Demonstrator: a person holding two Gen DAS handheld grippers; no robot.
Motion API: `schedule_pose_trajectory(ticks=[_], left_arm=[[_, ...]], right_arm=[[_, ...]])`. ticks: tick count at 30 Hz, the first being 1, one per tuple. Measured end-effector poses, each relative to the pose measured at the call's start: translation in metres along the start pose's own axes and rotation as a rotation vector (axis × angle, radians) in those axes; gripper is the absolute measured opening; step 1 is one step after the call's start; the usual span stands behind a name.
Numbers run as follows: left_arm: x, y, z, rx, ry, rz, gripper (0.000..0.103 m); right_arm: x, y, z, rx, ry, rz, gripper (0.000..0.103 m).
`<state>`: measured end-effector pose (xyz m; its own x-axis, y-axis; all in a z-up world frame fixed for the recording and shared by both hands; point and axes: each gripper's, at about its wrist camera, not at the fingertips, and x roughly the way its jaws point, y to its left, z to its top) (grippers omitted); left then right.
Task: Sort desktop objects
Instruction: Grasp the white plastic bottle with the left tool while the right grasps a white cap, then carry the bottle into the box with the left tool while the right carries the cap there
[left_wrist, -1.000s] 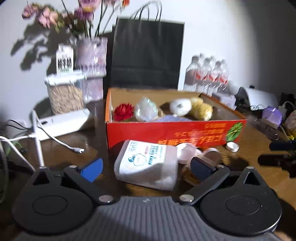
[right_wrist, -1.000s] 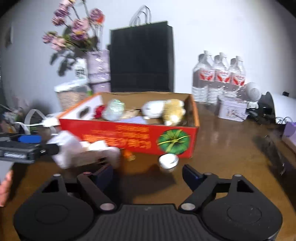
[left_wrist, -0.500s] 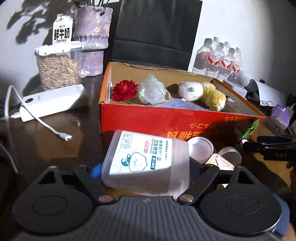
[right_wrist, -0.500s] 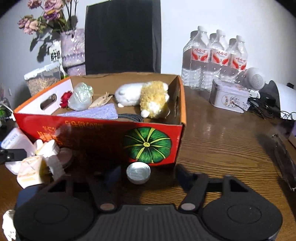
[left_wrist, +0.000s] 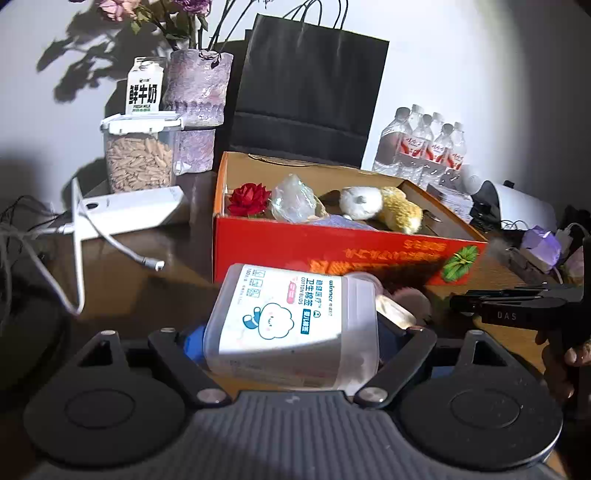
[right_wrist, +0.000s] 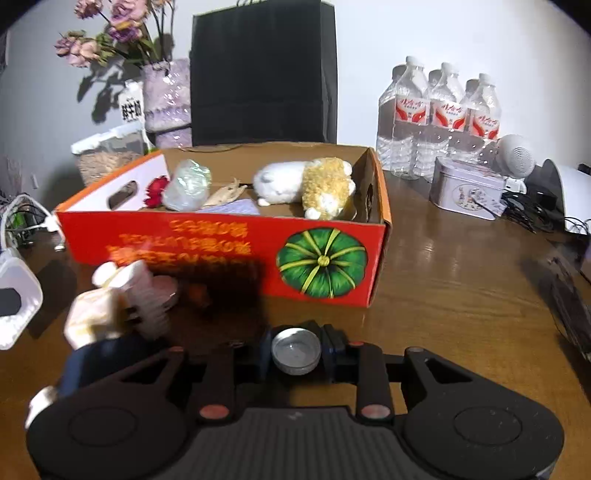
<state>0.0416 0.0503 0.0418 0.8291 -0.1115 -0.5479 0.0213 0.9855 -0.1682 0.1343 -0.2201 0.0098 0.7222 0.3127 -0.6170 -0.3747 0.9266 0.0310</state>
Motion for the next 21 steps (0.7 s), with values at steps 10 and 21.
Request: schedule_pose_trajectory(ticks=[10, 21], left_arm=[[-0.050, -0.015, -0.033, 0.037, 0.011, -0.005, 0.085], [-0.088, -0.035, -0.052, 0.053, -0.003, -0.042, 0.085]], right_arm=[[-0.100, 0.042, -0.042, -0.001, -0.085, 0.019, 0.027], [-0.156, 0.051, -0.077, 0.017, -0.110, 0.006, 0.027]])
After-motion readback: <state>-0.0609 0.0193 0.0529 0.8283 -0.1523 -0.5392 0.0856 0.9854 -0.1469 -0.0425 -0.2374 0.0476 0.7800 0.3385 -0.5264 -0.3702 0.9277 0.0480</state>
